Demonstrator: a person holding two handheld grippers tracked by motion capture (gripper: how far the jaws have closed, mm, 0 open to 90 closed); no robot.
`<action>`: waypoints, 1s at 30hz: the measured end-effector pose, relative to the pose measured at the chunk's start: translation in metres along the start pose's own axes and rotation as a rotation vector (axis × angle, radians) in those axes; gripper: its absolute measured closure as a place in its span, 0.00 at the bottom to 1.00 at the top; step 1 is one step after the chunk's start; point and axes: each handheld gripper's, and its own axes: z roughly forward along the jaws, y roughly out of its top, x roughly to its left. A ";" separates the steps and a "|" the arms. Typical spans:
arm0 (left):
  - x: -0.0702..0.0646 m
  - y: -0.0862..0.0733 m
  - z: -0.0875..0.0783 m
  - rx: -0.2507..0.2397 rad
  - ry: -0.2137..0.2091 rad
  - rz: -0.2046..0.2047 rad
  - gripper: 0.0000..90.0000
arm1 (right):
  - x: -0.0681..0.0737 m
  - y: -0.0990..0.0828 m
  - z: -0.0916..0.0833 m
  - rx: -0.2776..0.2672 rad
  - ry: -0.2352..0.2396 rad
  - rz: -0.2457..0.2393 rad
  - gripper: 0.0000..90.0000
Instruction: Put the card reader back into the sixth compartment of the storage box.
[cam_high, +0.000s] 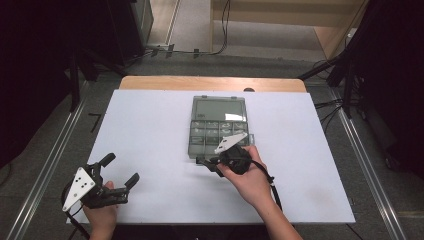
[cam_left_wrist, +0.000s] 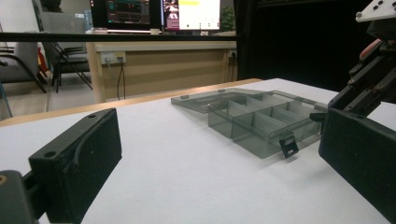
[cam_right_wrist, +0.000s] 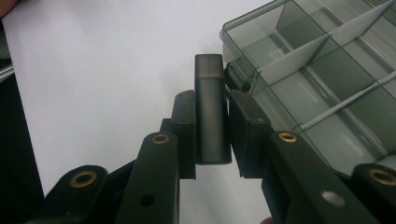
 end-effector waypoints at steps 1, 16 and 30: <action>0.000 0.000 0.000 0.000 0.000 0.000 0.00 | 0.000 0.000 0.000 0.000 0.000 0.001 0.79; 0.000 0.000 0.000 0.000 -0.001 0.000 0.00 | -0.007 0.004 -0.003 -0.007 -0.010 0.013 0.79; 0.000 0.000 0.000 -0.002 -0.001 -0.003 0.00 | -0.016 0.006 -0.005 -0.009 -0.022 0.031 0.79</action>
